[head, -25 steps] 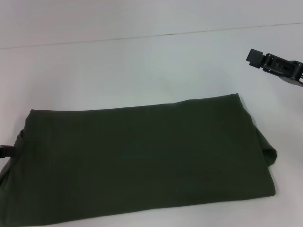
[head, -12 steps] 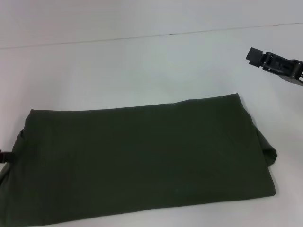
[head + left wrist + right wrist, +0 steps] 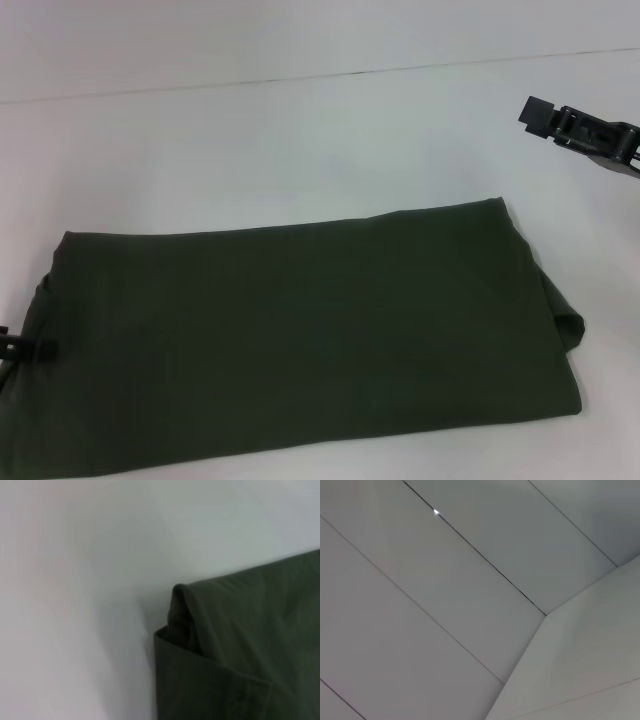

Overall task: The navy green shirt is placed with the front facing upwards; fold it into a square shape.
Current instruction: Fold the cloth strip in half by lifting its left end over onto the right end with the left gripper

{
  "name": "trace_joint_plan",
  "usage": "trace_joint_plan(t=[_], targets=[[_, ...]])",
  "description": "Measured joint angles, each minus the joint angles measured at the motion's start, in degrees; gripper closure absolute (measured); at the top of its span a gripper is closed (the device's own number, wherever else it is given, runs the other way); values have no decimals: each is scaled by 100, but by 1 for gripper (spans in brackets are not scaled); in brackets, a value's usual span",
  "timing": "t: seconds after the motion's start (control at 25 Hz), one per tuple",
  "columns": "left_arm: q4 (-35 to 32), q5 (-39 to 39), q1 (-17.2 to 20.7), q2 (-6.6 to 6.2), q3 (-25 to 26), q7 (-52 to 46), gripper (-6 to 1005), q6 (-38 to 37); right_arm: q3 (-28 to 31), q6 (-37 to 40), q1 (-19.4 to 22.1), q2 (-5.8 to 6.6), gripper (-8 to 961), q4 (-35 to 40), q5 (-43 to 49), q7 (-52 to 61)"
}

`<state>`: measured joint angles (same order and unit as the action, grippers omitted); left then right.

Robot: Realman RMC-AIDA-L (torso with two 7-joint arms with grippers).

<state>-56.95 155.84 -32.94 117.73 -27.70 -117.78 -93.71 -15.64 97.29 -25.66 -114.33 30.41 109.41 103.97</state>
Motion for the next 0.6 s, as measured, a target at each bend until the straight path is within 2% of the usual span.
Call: trace_joint_plan(t=[0.08, 0.32, 0.6], targets=[[45, -11, -1, 12, -73, 2, 185, 41, 0, 0, 0, 0, 68, 1, 0, 9], [78, -41, -12, 47, -219, 7, 86, 107, 0, 0, 0, 0, 68, 17, 0, 21], [84, -47, -29, 83, -293, 3, 88, 186, 5, 0, 4, 0, 68, 11, 1, 19]])
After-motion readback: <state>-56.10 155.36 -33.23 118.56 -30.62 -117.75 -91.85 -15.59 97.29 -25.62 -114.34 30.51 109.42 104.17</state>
